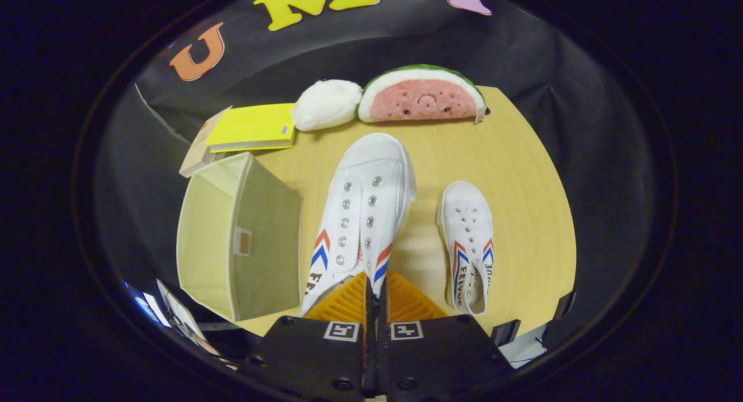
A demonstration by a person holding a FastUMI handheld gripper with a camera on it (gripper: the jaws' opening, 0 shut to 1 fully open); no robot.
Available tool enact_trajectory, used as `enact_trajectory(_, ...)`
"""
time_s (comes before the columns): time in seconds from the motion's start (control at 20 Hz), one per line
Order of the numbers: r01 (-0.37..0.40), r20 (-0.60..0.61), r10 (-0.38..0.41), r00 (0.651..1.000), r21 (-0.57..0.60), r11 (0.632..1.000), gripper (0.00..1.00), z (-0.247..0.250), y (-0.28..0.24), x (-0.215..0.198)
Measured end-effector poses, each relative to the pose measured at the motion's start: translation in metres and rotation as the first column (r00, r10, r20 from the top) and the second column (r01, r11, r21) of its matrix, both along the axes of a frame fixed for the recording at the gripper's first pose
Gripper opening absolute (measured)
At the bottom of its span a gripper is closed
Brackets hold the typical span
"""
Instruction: Open the storage box then place both shoes into the box .Put the left shoe in first, then the right shoe, with the right side of both shoes facing outward in a uniform manner.
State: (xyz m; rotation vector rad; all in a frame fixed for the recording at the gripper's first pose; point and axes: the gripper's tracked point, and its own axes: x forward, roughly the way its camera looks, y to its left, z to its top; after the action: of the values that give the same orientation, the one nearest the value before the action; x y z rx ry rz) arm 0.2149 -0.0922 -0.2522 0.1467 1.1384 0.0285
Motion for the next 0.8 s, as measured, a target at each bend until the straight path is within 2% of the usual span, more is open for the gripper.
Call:
enact_trajectory(0.2, 0.01, 0.085, -0.007, 0.996, -0.033, 0.999, 0.06, 0.037, 0.037, 0.0)
enact_trajectory(0.5, -0.055, 0.162, 0.06, 0.985, -0.036, 0.998, 0.06, 0.065, 0.118, -0.002)
enact_trajectory(0.8, -0.136, 0.153, 0.141, 0.978, -0.04, 0.99, 0.06, 0.048, 0.202, -0.006)
